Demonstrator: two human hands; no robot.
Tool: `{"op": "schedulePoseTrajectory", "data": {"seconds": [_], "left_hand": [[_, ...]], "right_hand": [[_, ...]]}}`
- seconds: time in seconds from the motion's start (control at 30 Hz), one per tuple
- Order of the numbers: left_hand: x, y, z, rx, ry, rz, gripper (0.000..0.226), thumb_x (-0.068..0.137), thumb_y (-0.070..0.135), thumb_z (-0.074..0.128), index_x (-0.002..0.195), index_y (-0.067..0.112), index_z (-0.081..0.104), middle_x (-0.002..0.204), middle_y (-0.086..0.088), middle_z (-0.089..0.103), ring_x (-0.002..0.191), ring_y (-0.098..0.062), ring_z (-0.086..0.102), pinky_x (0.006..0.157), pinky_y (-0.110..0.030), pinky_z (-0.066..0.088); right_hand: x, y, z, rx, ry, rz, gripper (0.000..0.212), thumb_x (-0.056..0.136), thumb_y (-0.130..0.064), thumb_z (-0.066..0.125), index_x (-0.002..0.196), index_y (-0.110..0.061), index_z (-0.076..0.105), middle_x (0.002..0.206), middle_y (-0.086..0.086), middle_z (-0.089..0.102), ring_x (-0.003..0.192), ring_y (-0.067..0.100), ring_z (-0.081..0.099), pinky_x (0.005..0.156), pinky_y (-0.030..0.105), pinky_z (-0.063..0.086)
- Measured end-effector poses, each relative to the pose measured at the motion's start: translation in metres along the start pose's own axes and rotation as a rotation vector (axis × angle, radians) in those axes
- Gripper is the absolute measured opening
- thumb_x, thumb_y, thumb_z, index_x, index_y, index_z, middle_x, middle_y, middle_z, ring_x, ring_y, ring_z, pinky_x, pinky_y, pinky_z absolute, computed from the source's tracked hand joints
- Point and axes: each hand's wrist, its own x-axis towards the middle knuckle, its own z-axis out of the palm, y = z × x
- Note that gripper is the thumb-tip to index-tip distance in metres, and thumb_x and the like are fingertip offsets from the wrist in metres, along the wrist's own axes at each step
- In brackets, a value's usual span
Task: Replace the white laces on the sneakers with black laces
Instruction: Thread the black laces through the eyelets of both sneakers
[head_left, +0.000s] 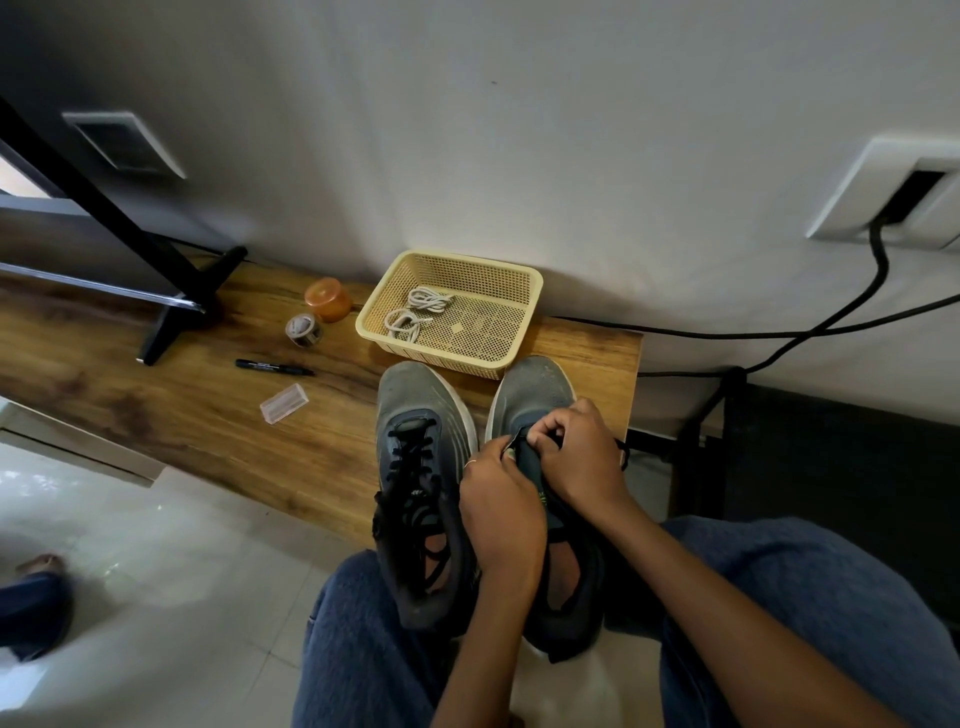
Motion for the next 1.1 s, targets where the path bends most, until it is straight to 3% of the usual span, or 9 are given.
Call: {"op": "schedulePoseTrajectory", "data": {"seconds": [0.87,1.0,1.1], "left_hand": [[-0.001,0.001,-0.005,-0.033,-0.027,0.012,0.032,0.098,0.014,0.046,0.126,0.017,0.062,0.117,-0.006,0.067,0.099,-0.022,0.064,0.088,-0.039,0.052],[-0.013,0.005,-0.006,0.041,-0.115,0.069,0.04,0.099,0.018,0.043,0.139,0.017,0.05,0.129,-0.006,0.06,0.112,-0.022,0.06,0.096,-0.031,0.047],[-0.023,0.009,-0.004,0.091,-0.165,0.091,0.044,0.103,0.019,0.033,0.147,0.018,0.035,0.134,-0.009,0.056,0.12,-0.021,0.054,0.093,-0.027,0.042]], "right_hand": [[0.001,-0.001,-0.003,0.033,-0.053,0.015,0.008,0.089,-0.015,0.062,0.082,-0.011,0.066,0.1,0.002,0.047,0.088,0.009,0.046,0.073,0.021,0.032],[0.001,-0.001,-0.004,0.047,-0.017,0.04,0.009,0.088,-0.014,0.063,0.08,-0.011,0.066,0.098,-0.001,0.047,0.086,0.009,0.047,0.062,0.018,0.025],[0.001,-0.001,-0.005,0.076,-0.009,0.034,0.01,0.087,-0.011,0.064,0.077,-0.011,0.065,0.096,-0.001,0.047,0.081,0.006,0.044,0.058,0.012,0.03]]}}
